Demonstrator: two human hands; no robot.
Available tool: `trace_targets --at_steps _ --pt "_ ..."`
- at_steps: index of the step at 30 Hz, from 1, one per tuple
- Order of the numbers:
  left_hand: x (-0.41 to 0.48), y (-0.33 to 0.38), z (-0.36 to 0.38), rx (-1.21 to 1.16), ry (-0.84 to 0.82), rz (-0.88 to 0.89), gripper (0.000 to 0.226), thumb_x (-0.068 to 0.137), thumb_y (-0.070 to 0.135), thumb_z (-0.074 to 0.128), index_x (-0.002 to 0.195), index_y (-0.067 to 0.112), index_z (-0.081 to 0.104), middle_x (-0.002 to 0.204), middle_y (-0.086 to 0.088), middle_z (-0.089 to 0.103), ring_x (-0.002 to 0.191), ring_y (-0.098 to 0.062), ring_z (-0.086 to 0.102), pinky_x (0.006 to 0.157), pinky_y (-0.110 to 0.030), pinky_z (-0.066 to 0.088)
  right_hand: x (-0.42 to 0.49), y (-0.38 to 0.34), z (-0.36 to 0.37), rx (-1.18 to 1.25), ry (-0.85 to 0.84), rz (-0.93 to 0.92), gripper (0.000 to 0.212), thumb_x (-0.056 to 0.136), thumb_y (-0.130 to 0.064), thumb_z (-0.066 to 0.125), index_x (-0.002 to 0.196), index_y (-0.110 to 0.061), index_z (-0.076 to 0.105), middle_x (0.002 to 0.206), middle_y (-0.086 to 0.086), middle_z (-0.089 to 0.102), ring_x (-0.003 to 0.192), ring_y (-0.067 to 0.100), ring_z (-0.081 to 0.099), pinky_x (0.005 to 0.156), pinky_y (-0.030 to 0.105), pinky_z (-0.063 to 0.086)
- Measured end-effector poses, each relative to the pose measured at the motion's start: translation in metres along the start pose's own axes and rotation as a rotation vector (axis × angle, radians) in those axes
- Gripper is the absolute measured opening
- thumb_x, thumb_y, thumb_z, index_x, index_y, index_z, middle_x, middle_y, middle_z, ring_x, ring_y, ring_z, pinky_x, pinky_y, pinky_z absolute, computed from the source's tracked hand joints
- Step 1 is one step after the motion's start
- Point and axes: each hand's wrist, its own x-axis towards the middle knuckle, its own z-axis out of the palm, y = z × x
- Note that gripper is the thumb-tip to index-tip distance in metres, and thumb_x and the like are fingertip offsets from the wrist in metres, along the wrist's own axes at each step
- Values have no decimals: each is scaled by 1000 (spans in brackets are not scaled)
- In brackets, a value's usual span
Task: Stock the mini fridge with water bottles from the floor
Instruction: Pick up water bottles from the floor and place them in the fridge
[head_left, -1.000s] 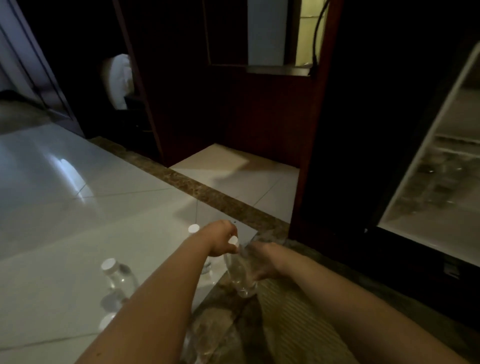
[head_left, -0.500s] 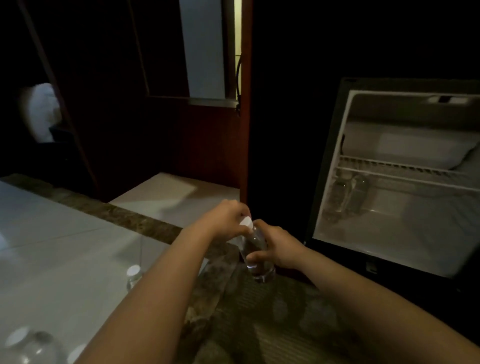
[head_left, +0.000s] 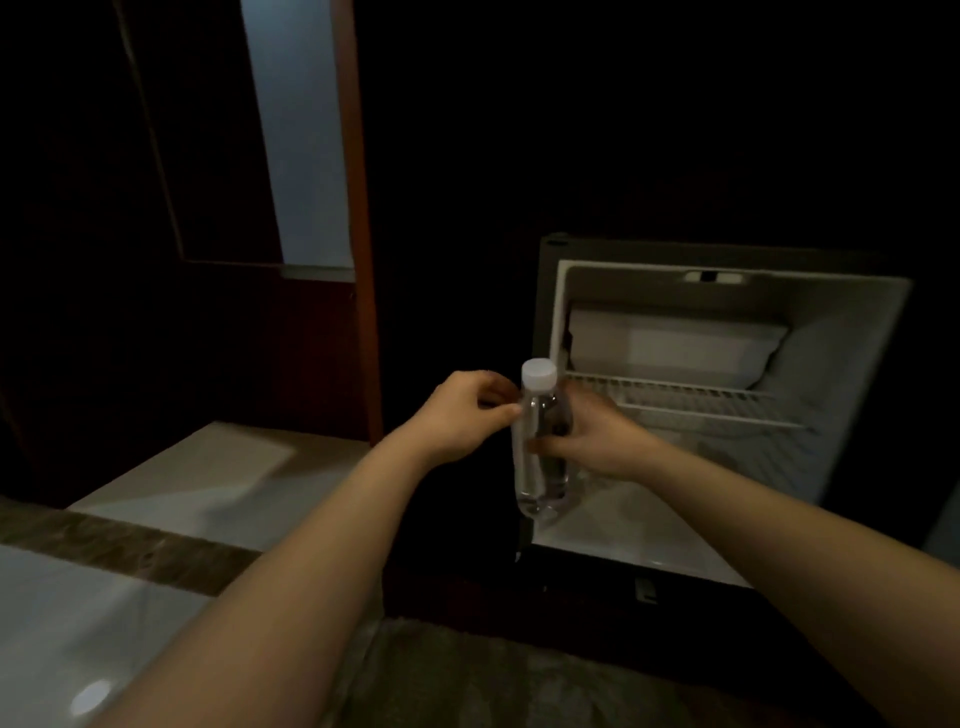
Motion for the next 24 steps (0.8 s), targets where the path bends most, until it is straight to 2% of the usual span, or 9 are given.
trace_targets --at_steps 2,3,7,10,13,17,20,22,24 --pt "14 8 13 5 -70 -28 45 88 10 60 131 3 48 128 -14 57 119 -22 54 101 -28 44 4 8 -18 13 95 35 54 73 -31 78 117 -24 49 97 -17 59 89 -1 58 71 12 44" --pt "22 10 20 26 -110 -48 49 87 10 61 133 5 46 129 -13 56 120 -22 54 102 -30 45 5 13 -26 8 143 55 56 71 -33 78 117 -25 48 95 -20 57 86 -3 56 69 9 43" --pt "51 8 47 212 -243 -98 60 83 22 67 137 13 42 133 -10 53 120 -22 53 103 -33 45 6 33 -49 36 243 137 55 73 -36 76 118 -14 52 110 -2 62 99 14 59 78 25 47" --pt "70 5 68 236 -321 -122 66 83 26 68 140 20 36 139 -5 48 124 -20 50 91 -22 40 6 45 -60 51 262 161 53 76 -32 75 120 -13 51 111 -1 60 99 12 57 69 15 42" --pt "85 4 87 219 -397 -107 66 84 23 67 141 24 35 136 -2 50 120 -17 51 85 -19 39 7 58 -65 48 276 193 52 75 -32 76 118 -13 53 110 -1 61 99 13 58 72 19 43" --pt "99 -5 106 190 -455 -61 65 83 25 68 140 22 38 138 -5 49 121 -20 52 103 -29 43 7 81 -57 67 346 273 49 73 -32 77 113 -13 56 109 0 63 100 16 60 81 27 47" --pt "108 -20 122 224 -534 -51 61 84 27 66 139 19 40 139 -4 48 120 -15 50 101 -21 40 6 104 -42 122 333 331 42 72 -28 79 106 -14 59 108 2 66 102 19 62 91 38 50" --pt "115 -33 135 260 -578 -102 64 84 32 65 140 15 39 142 -6 46 125 -20 48 108 -30 38 5 120 -31 110 297 364 43 71 -29 79 106 -13 60 110 5 67 103 22 63 92 42 50" --pt "121 -45 146 266 -613 -141 64 85 33 65 140 12 40 142 -8 46 128 -24 46 110 -36 37 5 134 -21 93 282 396 48 70 -31 79 109 -14 58 111 5 66 103 22 62 91 40 50"
